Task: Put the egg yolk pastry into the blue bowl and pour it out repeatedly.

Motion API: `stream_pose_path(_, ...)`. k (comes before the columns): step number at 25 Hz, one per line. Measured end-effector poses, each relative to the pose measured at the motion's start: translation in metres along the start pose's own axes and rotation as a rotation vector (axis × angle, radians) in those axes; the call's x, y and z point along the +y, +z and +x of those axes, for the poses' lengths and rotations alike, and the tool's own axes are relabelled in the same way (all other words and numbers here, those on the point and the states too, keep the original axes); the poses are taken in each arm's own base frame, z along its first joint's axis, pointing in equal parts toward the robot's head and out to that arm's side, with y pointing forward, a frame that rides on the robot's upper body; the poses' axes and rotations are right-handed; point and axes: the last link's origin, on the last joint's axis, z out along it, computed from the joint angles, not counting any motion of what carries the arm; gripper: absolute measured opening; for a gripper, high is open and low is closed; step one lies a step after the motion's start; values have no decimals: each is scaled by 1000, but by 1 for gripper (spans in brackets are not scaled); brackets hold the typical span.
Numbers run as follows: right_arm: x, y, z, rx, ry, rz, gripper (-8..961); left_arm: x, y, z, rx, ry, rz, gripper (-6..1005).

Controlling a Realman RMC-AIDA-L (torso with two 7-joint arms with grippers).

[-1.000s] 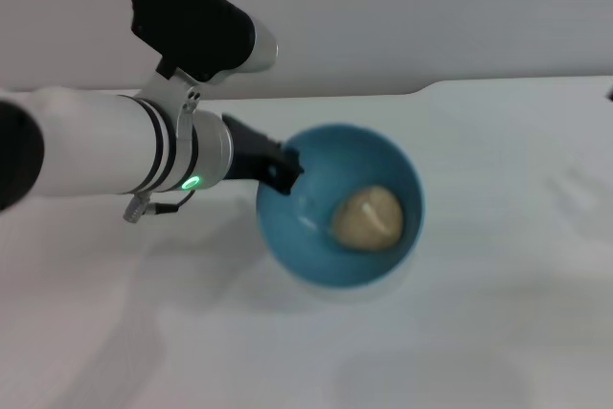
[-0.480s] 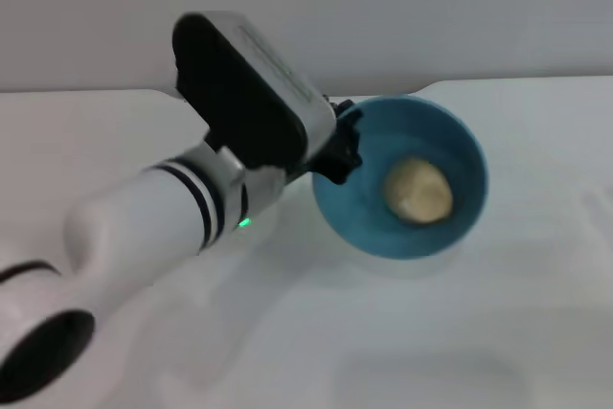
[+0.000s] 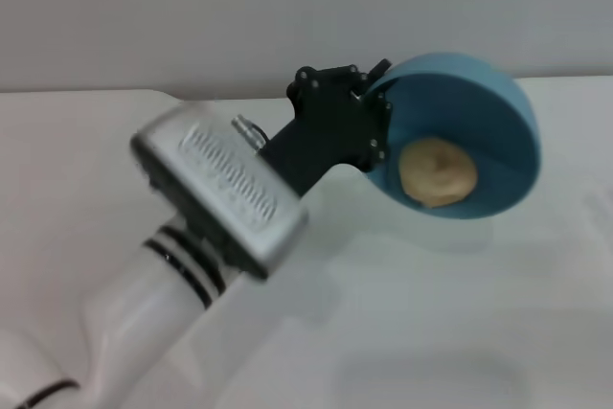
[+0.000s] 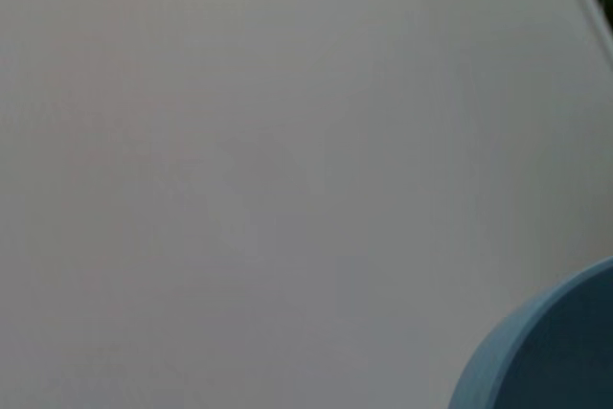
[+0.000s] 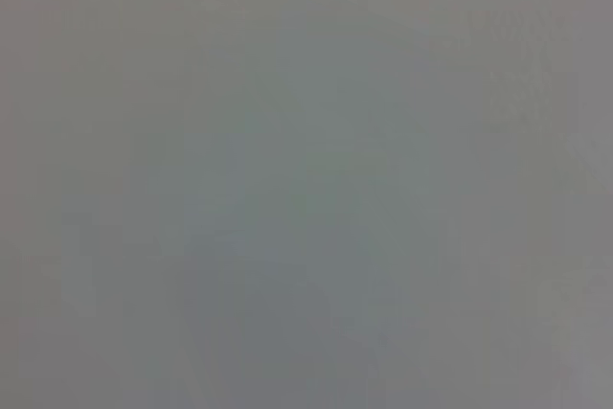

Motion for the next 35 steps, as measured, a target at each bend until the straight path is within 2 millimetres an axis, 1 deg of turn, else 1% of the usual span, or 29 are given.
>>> stream_pose_path(3, 1, 0, 2, -2, 10, 1, 459, 6, -10, -2, 125, 1, 52, 13)
stream_pose_path(6, 1, -2, 6, -3, 32, 3, 457, 8, -13, 2, 203, -1, 100, 13)
stream_pose_path(11, 2, -3, 9, -8, 47, 10, 454, 13, -9, 5, 215, -21, 95, 14)
stream_pose_path(16, 1, -3, 10, -8, 51, 14, 450, 8, -9, 11, 252, -45, 132, 14)
stream_pose_path(19, 1, -3, 10, -8, 51, 15, 448, 8, -7, 12, 255, -47, 126, 14)
stream_pose_path(24, 2, -3, 10, -8, 52, 13, 445, 8, -5, 9, 245, -60, 108, 14)
stream_pose_path(30, 2, -2, 11, -8, 61, 11, 441, -1, -1, 0, 208, -115, 119, 13)
stream_pose_path(31, 3, -1, 12, -6, 67, 8, 440, -7, 5, -5, 152, -140, 120, 13)
stream_pose_path(32, 4, 2, 13, 0, 73, 0, 439, -8, 8, -7, 134, -148, 120, 13)
stream_pose_path(35, 6, 5, 14, 15, 71, -16, 437, -21, 24, -16, -21, -216, 122, 13)
